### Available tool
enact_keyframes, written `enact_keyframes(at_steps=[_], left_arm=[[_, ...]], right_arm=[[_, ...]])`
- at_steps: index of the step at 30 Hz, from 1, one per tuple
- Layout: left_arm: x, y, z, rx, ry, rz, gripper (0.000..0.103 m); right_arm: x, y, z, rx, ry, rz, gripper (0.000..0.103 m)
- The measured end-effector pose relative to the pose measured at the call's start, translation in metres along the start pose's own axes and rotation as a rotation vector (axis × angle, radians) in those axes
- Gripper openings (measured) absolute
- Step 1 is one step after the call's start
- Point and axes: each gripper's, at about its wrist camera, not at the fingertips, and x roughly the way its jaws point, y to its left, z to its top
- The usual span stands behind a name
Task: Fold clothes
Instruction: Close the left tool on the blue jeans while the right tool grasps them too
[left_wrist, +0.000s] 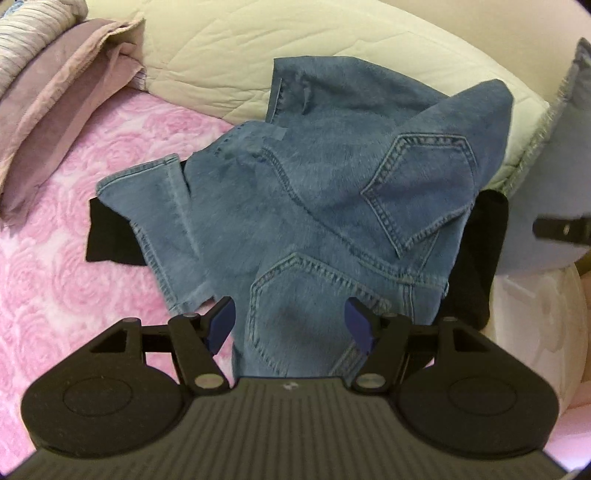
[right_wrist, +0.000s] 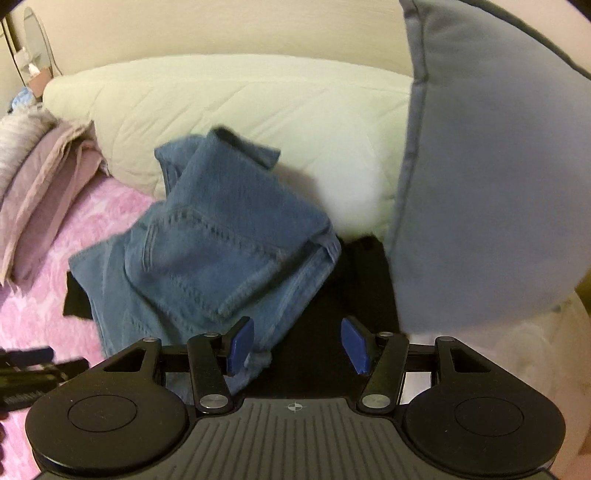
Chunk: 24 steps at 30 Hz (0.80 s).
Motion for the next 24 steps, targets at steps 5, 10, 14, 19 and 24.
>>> enact_keyframes(at_steps=[5,10,14,19,24], left_arm=[[0.027,-0.004,0.021,-0.013,0.000,-0.020,0.062],[0.050,-0.004,0.038,-0.026,-0.001,-0.045,0.062],[0.065,-0.001,0.047,-0.052,-0.013,-0.064,0.062],[0.086,0.010,0.054,-0.117,-0.005,-0.091,0.062],[0.104,0.018,0.051,-0.142,0.024,-0.162,0.030]], right_arm=[[0.006,-0.003,0.036,0.031,-0.087,0.095,0.057],[0.021,0.001,0.067,0.027,-0.137,0.140,0.057],[0.037,0.006,0.080,-0.004,-0.145,0.166,0.057],[0.046,0.017,0.084,-0.061,-0.138,0.178,0.057],[0.060,0.027,0.074,-0.135,-0.088,0.161,0.047]])
